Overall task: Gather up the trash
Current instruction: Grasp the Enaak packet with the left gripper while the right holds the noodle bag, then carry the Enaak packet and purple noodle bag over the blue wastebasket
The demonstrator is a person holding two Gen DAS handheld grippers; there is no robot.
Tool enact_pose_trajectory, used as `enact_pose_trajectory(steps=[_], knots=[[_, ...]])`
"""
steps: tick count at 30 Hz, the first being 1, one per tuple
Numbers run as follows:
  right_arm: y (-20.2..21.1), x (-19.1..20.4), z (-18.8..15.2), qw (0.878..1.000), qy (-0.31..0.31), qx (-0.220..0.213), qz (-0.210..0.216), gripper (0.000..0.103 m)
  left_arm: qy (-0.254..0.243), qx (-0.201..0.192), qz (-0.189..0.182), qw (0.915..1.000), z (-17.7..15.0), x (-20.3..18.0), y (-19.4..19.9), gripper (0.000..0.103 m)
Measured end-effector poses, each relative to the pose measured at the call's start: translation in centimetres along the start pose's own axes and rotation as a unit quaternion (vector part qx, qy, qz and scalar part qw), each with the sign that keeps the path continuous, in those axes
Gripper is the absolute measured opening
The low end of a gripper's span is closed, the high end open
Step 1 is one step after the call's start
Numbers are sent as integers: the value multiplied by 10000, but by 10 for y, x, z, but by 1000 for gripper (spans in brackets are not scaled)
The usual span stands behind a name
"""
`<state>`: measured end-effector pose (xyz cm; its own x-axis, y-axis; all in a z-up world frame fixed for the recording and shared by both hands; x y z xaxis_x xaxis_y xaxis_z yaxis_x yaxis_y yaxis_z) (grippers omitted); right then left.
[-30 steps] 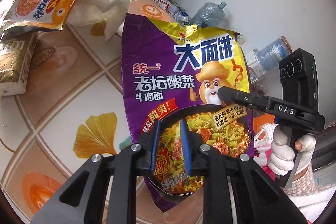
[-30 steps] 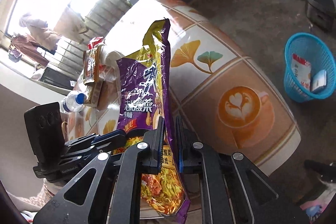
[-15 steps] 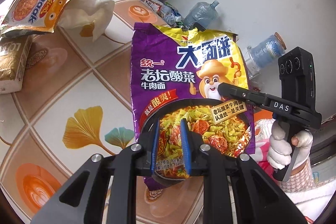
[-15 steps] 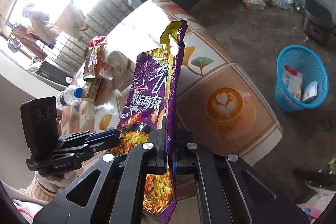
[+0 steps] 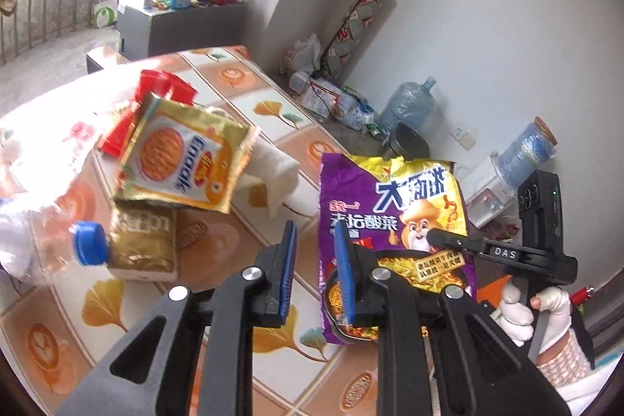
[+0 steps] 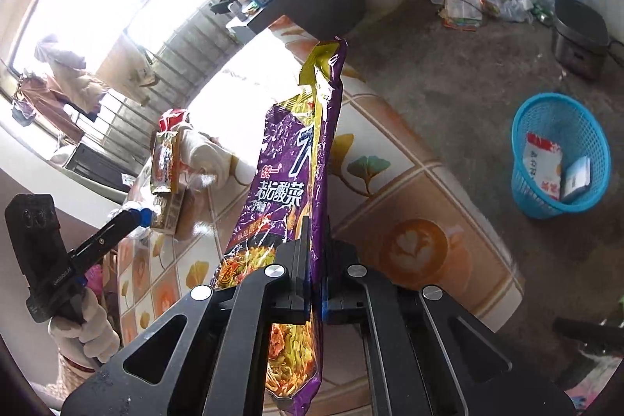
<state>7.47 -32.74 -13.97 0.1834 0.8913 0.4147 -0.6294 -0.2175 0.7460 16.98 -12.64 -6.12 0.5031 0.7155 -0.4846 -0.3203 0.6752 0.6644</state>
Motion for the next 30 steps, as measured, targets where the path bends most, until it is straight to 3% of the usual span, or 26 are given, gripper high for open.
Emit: enact_pose_trajectory(steps=[3,6,10,13,21,24,28,30], knots=[[-5,4,5,10000,4,-8,43,2,-401,-361,575,9969,10,10,4,29],[-8,7,9,10000,27,-14,63,2,-916,-533,1179,9874,9,14,-3,36],[-11,7,11,10000,39,6,49,2,-1478,-637,1682,9725,4,17,-17,42],[-13,4,9,10000,7,49,44,2,-1886,-689,2101,9568,0,20,-23,42],[-16,3,9,9999,-31,106,52,2,-2888,-733,3325,8948,5,36,-49,42],[-18,3,9,9999,-43,129,72,2,-2875,-641,3369,8943,6,38,-53,32],[-18,2,9,9998,-64,141,110,2,-2732,-582,3346,9000,12,41,-54,7],[-17,3,9,9998,-59,131,132,2,-2678,-622,3305,9029,16,41,-50,2]])
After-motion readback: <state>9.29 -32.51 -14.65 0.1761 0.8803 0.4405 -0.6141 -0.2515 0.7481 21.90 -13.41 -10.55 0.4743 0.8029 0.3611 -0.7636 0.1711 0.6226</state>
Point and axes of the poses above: each gripper's, at about its wrist camera, not at the fingertips, and y roughly against the way its jaws point, x to its left, z to its top, the point moved 10 cm from there along -y, roughly the way its jaws point, and after that the axes turned 11 degrees about y, right-handed, at the moved point
